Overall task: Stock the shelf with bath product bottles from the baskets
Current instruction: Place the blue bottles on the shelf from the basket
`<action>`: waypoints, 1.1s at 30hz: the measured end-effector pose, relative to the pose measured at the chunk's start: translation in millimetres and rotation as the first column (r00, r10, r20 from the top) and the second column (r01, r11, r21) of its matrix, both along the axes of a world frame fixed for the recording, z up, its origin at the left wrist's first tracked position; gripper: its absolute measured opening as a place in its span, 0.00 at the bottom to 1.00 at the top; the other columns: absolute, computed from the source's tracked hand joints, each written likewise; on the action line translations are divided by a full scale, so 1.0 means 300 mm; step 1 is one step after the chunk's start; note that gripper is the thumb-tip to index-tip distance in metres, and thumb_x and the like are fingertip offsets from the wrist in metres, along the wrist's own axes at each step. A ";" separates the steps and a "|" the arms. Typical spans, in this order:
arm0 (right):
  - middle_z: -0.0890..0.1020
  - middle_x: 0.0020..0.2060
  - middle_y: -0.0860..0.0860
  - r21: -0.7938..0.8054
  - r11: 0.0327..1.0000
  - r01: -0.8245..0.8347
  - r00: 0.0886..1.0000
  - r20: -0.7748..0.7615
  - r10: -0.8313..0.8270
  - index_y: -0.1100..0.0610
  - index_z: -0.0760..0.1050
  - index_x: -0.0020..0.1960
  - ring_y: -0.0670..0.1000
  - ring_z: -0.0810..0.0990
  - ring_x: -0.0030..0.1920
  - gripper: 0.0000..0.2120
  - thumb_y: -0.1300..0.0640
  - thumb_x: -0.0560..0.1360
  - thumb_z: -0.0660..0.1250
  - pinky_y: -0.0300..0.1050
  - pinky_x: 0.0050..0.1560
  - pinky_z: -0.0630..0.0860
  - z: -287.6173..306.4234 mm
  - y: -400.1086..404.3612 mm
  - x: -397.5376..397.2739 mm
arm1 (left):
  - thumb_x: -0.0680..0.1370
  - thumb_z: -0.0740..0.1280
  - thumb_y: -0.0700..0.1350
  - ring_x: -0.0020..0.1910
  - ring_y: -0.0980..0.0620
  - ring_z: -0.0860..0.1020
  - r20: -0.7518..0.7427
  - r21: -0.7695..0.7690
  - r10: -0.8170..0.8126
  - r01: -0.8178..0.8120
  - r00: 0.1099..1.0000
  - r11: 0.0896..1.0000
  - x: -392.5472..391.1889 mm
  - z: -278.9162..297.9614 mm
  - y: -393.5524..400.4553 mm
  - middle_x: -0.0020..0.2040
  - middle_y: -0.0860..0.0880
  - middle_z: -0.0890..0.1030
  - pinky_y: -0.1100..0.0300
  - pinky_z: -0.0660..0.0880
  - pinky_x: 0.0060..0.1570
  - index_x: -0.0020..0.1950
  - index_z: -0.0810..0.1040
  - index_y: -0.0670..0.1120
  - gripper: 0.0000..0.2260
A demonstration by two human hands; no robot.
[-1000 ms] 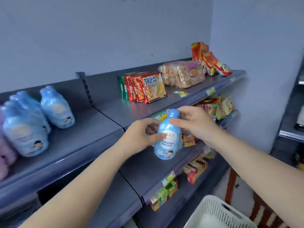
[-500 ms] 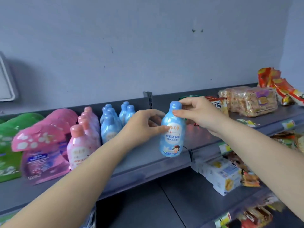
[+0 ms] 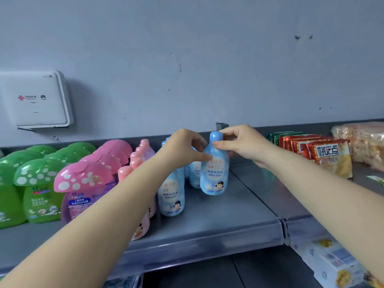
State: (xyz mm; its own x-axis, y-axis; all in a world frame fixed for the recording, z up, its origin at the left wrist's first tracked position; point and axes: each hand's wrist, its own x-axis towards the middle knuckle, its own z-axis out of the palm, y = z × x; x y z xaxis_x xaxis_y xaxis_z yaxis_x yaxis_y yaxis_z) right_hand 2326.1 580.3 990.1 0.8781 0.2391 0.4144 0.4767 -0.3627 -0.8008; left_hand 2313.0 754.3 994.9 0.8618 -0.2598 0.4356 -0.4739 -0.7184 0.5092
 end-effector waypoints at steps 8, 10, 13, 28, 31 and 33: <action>0.84 0.45 0.51 -0.173 0.984 -0.028 0.999 0.018 0.032 0.58 0.81 0.52 0.46 0.79 0.44 0.10 0.58 0.71 0.72 0.41 0.44 0.75 -0.015 0.066 0.155 | 0.71 0.74 0.43 0.42 0.51 0.77 -0.086 0.183 0.178 -0.160 0.980 0.970 0.114 0.040 0.002 0.46 0.49 0.81 0.61 0.74 0.44 0.54 0.81 0.44 0.13; 0.84 0.47 0.54 -0.170 0.985 -0.038 0.999 0.007 0.039 0.59 0.81 0.52 0.47 0.79 0.45 0.10 0.59 0.71 0.73 0.43 0.47 0.75 -0.031 0.076 0.178 | 0.70 0.74 0.43 0.40 0.51 0.76 -0.104 0.201 0.201 -0.177 0.974 0.963 0.134 0.031 0.001 0.47 0.47 0.82 0.60 0.74 0.42 0.54 0.81 0.44 0.13; 0.83 0.49 0.59 -0.171 0.984 -0.055 0.998 -0.019 0.052 0.61 0.81 0.51 0.47 0.78 0.45 0.11 0.58 0.71 0.73 0.45 0.48 0.74 -0.051 0.083 0.205 | 0.70 0.74 0.43 0.38 0.51 0.75 -0.119 0.225 0.223 -0.192 0.968 0.955 0.150 0.019 0.000 0.45 0.45 0.82 0.62 0.73 0.36 0.51 0.80 0.42 0.11; 0.74 0.35 0.54 -0.234 0.970 -0.060 0.998 0.006 0.063 0.65 0.79 0.48 0.49 0.71 0.37 0.13 0.57 0.70 0.72 0.46 0.41 0.71 -0.107 0.101 0.247 | 0.73 0.72 0.45 0.28 0.55 0.72 -0.176 0.394 0.319 -0.230 0.931 0.890 0.172 0.010 -0.010 0.30 0.51 0.75 0.56 0.76 0.42 0.51 0.80 0.40 0.11; 0.79 0.40 0.50 -0.197 0.979 -0.051 0.998 0.033 0.058 0.60 0.79 0.51 0.46 0.76 0.39 0.11 0.58 0.69 0.74 0.42 0.42 0.74 -0.108 0.100 0.243 | 0.73 0.72 0.45 0.28 0.54 0.72 -0.177 0.396 0.315 -0.225 0.933 0.890 0.175 0.010 -0.011 0.30 0.51 0.75 0.58 0.75 0.40 0.51 0.81 0.39 0.11; 0.81 0.42 0.48 -0.198 0.979 -0.041 0.997 0.060 0.053 0.57 0.79 0.51 0.42 0.77 0.38 0.11 0.59 0.69 0.74 0.36 0.40 0.74 -0.105 0.100 0.239 | 0.73 0.72 0.45 0.30 0.53 0.74 -0.190 0.391 0.313 -0.221 0.931 0.893 0.178 0.010 -0.009 0.30 0.51 0.76 0.57 0.77 0.43 0.50 0.81 0.39 0.11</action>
